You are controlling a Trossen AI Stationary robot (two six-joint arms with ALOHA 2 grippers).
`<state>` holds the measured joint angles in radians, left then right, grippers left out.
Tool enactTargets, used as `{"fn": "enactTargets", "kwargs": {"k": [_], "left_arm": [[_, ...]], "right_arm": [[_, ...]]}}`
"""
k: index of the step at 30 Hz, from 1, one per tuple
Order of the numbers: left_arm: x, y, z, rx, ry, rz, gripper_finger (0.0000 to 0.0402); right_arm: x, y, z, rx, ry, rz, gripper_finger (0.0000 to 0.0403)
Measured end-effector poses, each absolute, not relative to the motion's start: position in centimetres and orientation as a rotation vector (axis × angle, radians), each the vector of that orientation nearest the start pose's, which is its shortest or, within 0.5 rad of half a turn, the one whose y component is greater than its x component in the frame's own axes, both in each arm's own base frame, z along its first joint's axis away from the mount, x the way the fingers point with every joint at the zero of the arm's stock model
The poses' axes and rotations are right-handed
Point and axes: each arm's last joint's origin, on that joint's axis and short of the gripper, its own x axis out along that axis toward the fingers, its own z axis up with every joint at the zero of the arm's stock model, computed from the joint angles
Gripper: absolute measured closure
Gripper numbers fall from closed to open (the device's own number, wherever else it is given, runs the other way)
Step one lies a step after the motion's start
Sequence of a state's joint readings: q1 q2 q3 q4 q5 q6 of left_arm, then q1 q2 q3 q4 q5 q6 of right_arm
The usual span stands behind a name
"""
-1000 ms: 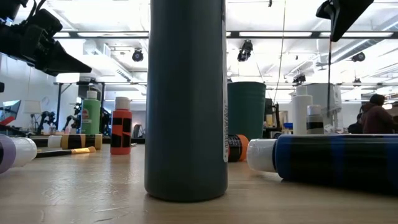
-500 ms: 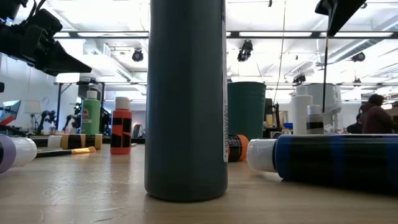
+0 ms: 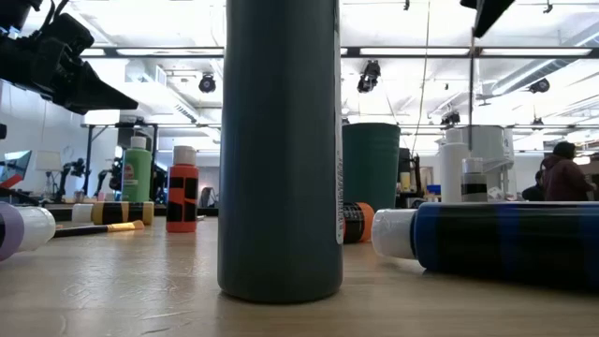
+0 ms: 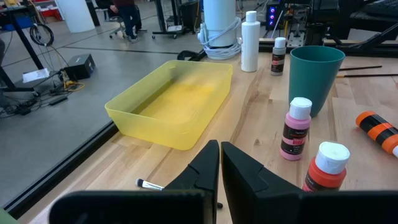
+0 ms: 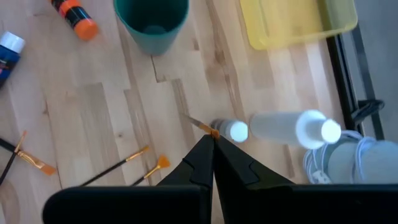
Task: Pick & Place Paint Supplies
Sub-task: Put the gold paint brush into the green cup
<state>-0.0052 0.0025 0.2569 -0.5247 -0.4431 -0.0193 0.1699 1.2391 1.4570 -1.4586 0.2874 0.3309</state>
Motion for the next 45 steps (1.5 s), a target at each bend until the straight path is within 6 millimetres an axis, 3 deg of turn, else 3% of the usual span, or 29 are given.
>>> {"fn": "enactTargets", "kwargs": {"k": [30,45], "left_arm": [[6.9,1.2,19.9,0.042,0.262,0.437,0.0378],[6.9,1.2,19.9,0.042,0.262,0.437,0.0378]], "right_arm": [[27.8,3.9,43.2,-0.127,1.057,-0.168,0.0395],[31.1,2.7,41.1,-0.210,1.109,-0.133,0.0395]]}}
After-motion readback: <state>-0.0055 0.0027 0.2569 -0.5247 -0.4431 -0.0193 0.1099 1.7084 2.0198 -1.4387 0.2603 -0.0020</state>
